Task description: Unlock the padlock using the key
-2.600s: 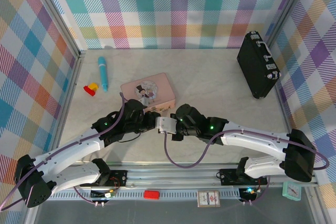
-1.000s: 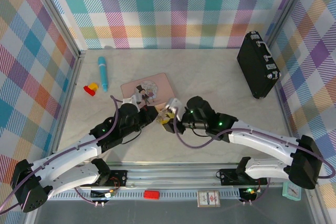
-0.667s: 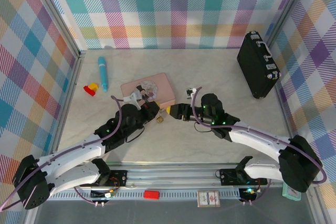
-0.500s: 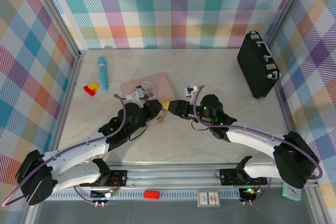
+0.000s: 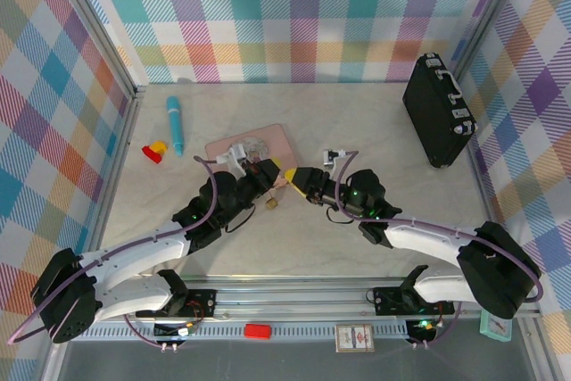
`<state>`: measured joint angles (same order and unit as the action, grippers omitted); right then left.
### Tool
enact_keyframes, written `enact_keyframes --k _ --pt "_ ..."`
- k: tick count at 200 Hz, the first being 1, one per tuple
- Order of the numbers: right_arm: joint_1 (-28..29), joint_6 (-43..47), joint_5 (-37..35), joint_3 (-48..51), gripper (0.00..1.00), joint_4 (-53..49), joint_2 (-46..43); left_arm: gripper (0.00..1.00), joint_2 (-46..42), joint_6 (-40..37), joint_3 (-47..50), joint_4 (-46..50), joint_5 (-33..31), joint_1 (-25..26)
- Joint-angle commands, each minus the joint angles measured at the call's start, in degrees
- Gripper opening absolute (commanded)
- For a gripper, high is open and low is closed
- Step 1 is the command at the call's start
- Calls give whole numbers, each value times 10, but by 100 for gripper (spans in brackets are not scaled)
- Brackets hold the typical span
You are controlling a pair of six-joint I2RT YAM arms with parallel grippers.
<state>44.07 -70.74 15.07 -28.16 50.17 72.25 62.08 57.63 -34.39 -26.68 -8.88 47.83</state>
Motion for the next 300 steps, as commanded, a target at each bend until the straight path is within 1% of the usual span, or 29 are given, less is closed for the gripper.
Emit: enact_keyframes --k 1,13,23,55,96,152,167,185,212,253,270,288,300 --pt "7 -18 9 -6 55 91 10 0 12 9 -18 -39 8 1" --pt "7 -18 34 -20 55 102 21 0 19 12 -19 -45 12 2" --pt "10 -22 41 -25 54 112 28 0 21 14 -20 -48 15 2" --pt "12 -22 37 -23 52 122 34 0 17 16 -19 -47 15 2" --pt "12 -16 26 -22 44 116 28 0 14 17 -16 -48 12 2" --pt "12 -15 18 -25 37 107 32 0 10 19 -14 -50 12 3" --pt "12 -15 13 -25 38 98 32 0 9 20 -11 -53 12 4" --pt "12 -20 -1 -19 44 86 31 0 7 22 -9 -56 12 4" --pt "12 -21 -7 -17 44 73 29 0 3 22 -9 -56 13 5" --pt "11 -20 -8 -19 38 69 31 0 0 24 -8 -58 12 4" --pt "12 -22 -15 -17 38 59 31 0 -3 25 -8 -59 12 4" --pt "12 -25 -31 -12 43 37 26 0 -6 24 -8 -58 13 5" --pt "12 -23 -34 -10 44 30 22 0 -8 24 -9 -56 13 5"
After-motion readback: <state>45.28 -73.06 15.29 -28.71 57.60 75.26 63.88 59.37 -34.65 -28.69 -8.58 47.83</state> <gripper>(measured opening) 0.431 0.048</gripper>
